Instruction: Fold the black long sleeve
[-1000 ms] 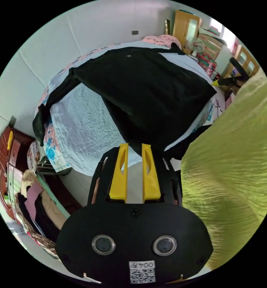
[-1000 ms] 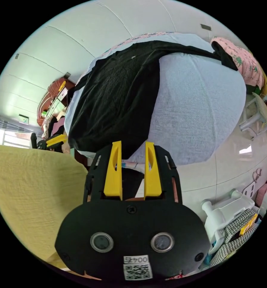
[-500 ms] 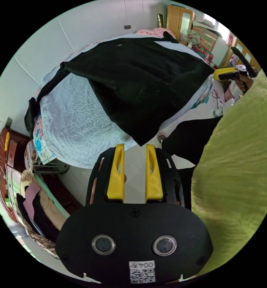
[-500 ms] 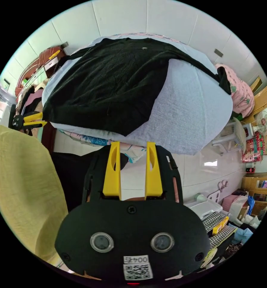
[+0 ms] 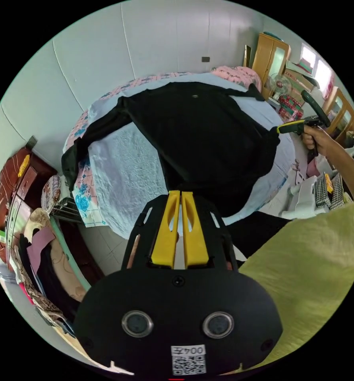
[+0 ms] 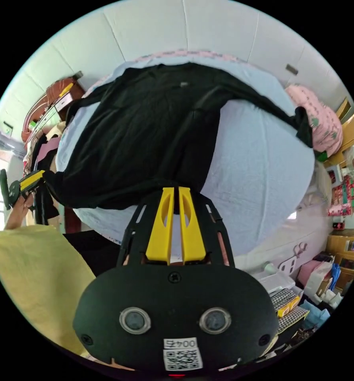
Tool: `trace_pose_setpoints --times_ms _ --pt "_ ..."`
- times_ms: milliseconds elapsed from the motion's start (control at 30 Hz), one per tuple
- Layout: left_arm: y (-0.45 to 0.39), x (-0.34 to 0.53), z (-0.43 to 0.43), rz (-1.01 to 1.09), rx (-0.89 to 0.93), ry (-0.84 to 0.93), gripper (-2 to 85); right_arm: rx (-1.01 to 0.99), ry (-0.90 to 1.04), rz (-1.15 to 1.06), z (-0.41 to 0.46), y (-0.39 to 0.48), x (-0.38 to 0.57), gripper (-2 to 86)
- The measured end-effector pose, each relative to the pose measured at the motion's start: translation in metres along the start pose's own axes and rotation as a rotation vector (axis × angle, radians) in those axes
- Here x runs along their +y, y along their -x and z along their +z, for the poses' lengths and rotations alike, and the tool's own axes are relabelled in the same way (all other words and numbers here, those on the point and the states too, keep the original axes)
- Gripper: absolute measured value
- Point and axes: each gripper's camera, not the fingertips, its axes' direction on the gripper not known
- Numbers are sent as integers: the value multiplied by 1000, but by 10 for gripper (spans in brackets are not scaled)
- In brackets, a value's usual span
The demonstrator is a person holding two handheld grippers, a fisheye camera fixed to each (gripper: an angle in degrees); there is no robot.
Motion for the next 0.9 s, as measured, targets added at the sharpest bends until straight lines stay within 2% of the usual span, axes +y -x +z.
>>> trace_pose_setpoints --times_ms 100,233,400,567,700,800,900 --pt "16 -35 36 -39 12 95 11 -93 124 72 46 -29 -28 59" --pt "36 -63 59 -121 97 152 11 -206 46 203 34 -60 -20 94" --pt "48 -71 67 -177 149 166 10 -146 19 298 22 -66 25 109" --pt "52 -82 67 -208 174 166 9 -205 -34 463 46 -59 81 108" --pt "51 -91 66 -210 178 166 8 -231 -9 507 75 -56 101 107" --pt "48 -97 65 -210 177 164 7 -347 -56 608 94 -62 115 103" --pt "45 -101 64 -213 176 162 7 -543 -135 733 125 -70 127 42"
